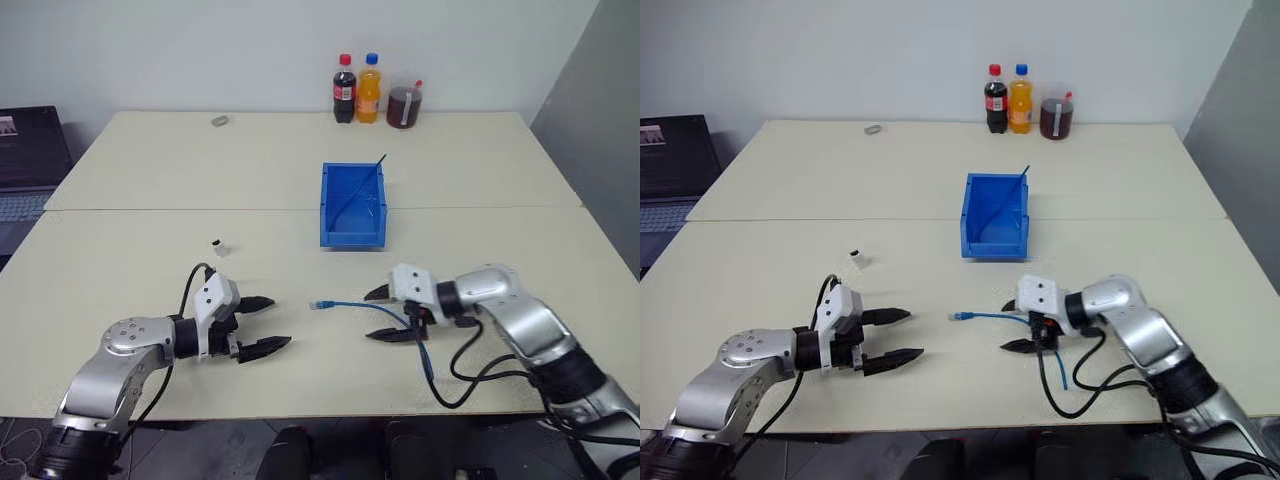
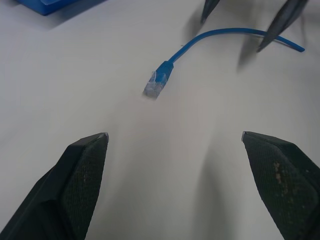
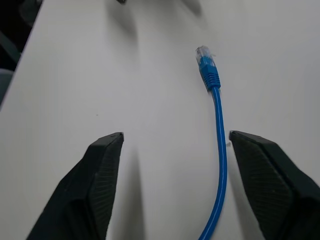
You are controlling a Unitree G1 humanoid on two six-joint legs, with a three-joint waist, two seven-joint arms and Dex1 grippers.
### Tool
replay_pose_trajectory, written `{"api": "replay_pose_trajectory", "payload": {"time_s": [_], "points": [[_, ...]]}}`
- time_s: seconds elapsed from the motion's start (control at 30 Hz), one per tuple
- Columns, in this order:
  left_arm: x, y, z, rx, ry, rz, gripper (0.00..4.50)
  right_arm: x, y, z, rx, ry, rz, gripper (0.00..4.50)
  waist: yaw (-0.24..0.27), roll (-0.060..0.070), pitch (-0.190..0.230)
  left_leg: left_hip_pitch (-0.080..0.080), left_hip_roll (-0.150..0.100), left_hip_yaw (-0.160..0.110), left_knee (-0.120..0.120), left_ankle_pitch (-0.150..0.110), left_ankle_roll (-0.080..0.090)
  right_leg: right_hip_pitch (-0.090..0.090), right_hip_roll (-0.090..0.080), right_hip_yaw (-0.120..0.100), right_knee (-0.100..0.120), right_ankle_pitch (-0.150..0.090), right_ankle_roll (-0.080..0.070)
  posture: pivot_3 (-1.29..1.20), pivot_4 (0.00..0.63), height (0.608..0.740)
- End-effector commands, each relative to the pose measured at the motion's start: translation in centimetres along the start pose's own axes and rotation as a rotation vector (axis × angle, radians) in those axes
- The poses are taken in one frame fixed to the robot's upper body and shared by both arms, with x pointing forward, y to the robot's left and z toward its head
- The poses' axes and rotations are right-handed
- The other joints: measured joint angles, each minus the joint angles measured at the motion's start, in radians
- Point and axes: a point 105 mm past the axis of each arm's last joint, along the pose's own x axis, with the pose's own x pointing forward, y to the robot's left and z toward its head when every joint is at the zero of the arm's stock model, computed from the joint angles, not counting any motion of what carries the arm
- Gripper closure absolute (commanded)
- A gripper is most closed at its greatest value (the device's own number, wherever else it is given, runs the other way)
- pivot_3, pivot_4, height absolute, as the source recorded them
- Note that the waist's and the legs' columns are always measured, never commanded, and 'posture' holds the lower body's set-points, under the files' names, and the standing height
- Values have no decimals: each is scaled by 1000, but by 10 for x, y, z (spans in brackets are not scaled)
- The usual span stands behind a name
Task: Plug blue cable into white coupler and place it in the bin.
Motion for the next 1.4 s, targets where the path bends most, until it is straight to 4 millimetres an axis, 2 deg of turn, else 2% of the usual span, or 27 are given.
{"api": "replay_pose_trajectory", "payload": {"time_s": [0.03,0.33,0.57,0.67,1.2,1.4], "points": [[10,1,5,54,-7,-30,0,-16,3,14,2,-44,-45,772,-2,0,0,0,0,0,0,0,0,0,1,0,0,0,0,0,150,740],[32,6,2,115,22,-79,0,-27,12,22,80,-88,-187,772,1,0,0,0,0,1,0,0,0,0,4,1,0,0,-1,0,150,740],[50,13,1,144,25,-98,0,-31,17,20,123,-88,-246,772,2,0,0,0,0,1,1,0,0,0,4,1,0,1,0,0,150,740],[56,13,-1,153,28,-111,469,-33,19,19,133,-82,-259,708,2,0,0,0,0,2,1,0,0,0,4,1,0,1,0,0,150,740],[65,-2,-10,110,20,-202,4237,-41,17,20,171,-94,-315,708,1,0,0,1,0,2,1,0,0,0,4,1,0,1,0,0,150,740],[63,-3,-9,88,-5,-189,4266,-45,13,24,167,-129,-350,708,1,0,0,1,0,2,1,0,0,1,4,1,0,1,0,0,150,740]]}}
